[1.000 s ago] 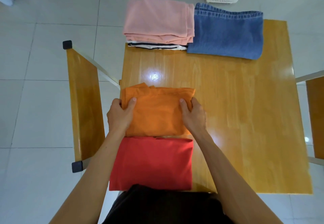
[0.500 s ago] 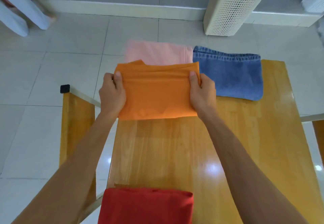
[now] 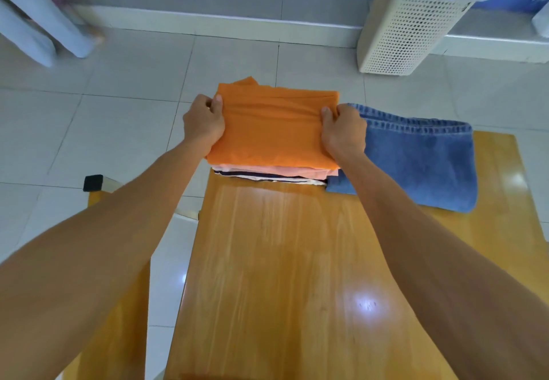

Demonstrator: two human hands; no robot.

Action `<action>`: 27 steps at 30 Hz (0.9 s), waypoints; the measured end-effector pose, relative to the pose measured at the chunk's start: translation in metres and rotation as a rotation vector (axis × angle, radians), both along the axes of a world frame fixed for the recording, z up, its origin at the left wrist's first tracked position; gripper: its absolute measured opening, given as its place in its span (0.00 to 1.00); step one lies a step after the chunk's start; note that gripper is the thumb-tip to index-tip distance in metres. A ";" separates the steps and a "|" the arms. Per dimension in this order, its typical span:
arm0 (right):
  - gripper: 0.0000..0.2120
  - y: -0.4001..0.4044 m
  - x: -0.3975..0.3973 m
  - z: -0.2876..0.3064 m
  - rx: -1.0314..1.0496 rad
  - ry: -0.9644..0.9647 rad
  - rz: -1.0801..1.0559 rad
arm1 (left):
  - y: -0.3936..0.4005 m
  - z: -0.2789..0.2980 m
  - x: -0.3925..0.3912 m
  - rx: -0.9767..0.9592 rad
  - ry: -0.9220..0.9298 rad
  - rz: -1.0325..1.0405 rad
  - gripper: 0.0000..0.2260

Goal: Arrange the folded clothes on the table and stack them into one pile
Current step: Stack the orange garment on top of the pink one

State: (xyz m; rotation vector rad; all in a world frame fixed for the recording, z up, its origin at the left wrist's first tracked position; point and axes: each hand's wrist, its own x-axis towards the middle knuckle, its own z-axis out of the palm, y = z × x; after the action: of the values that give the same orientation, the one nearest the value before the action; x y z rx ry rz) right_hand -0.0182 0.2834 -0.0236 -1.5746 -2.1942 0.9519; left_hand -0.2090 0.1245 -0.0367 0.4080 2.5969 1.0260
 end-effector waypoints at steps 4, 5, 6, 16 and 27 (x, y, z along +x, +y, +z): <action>0.17 0.003 0.003 0.002 0.031 0.023 -0.052 | 0.003 0.005 -0.002 -0.008 0.003 0.028 0.20; 0.16 0.002 0.005 0.001 0.028 0.025 -0.067 | 0.002 0.008 0.000 -0.011 -0.007 0.037 0.20; 0.17 0.001 0.008 0.002 0.025 0.027 -0.078 | 0.000 0.012 0.002 -0.009 -0.020 0.043 0.20; 0.12 -0.081 0.083 0.015 0.009 0.152 -0.194 | -0.128 0.021 0.105 0.080 -0.032 0.057 0.12; 0.08 -0.256 0.233 -0.029 -0.142 -0.087 0.121 | -0.319 0.008 0.263 -0.161 -0.220 -0.046 0.11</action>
State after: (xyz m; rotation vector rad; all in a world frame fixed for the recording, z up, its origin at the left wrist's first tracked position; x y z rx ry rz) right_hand 0.2144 0.0278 -0.0522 -1.5874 -2.3511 1.1175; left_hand 0.0536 -0.1947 -0.0288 0.2954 2.4379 0.7906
